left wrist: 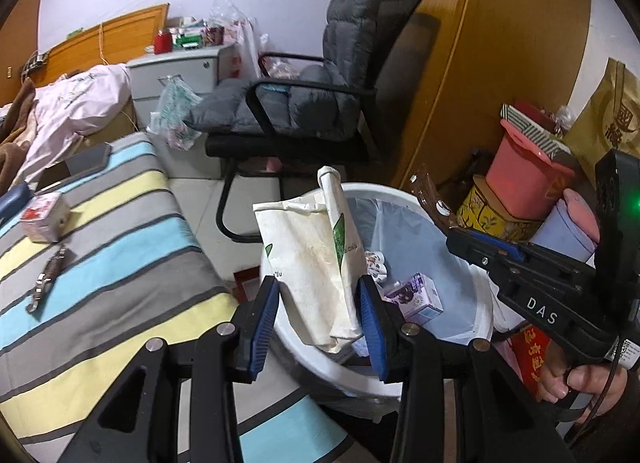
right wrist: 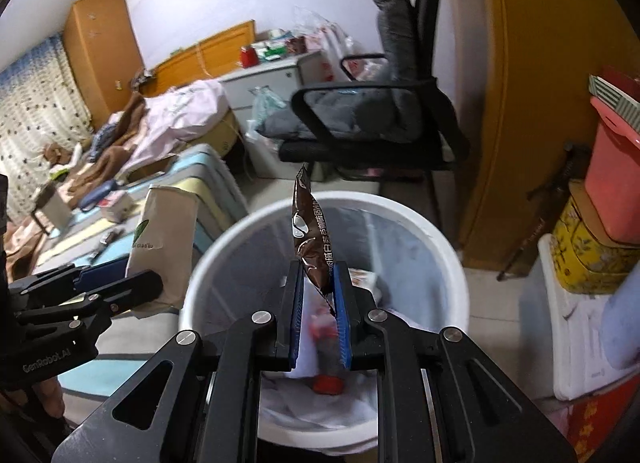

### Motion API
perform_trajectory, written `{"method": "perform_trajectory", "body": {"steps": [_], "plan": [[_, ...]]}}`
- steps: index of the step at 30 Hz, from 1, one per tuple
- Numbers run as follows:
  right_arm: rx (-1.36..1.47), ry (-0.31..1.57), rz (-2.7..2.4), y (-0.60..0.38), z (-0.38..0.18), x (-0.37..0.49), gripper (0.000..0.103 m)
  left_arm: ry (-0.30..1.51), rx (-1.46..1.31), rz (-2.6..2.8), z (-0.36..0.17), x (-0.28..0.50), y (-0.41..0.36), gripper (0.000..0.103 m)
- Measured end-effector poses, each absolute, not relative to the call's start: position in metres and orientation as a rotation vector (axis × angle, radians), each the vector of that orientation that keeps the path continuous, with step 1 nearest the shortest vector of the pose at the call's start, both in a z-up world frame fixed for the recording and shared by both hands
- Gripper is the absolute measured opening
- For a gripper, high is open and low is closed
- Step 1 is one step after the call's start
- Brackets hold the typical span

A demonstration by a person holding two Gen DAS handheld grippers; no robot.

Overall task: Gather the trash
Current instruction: 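Carry bag and wrapper over the white bin and open both tools to drop them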

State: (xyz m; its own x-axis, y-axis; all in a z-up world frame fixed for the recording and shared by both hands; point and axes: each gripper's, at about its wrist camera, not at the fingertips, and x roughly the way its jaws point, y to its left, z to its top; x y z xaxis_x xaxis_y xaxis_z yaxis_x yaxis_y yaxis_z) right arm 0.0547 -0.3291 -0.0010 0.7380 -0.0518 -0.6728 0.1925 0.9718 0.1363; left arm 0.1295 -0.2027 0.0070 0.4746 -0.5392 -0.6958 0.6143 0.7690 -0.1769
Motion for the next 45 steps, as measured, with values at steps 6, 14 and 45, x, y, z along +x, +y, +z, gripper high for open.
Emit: {"method": "perform_trajectory", "body": {"steps": [6, 14, 45], "plan": [[0.166, 0.788, -0.188, -0.338, -0.014, 0.056, 0.018, 0.846, 0.142, -0.710, -0.008, 0.128, -0.223, 0.043], [0.179, 0.816, -0.202, -0.351, -0.018, 0.059, 0.019, 0.869, 0.151, -0.707, -0.015, 0.130, -0.232, 0.048], [0.168, 0.711, -0.154, -0.317, 0.004, 0.057, 0.048, 0.763, 0.050, -0.597, 0.020, 0.126, -0.154, 0.064]]}}
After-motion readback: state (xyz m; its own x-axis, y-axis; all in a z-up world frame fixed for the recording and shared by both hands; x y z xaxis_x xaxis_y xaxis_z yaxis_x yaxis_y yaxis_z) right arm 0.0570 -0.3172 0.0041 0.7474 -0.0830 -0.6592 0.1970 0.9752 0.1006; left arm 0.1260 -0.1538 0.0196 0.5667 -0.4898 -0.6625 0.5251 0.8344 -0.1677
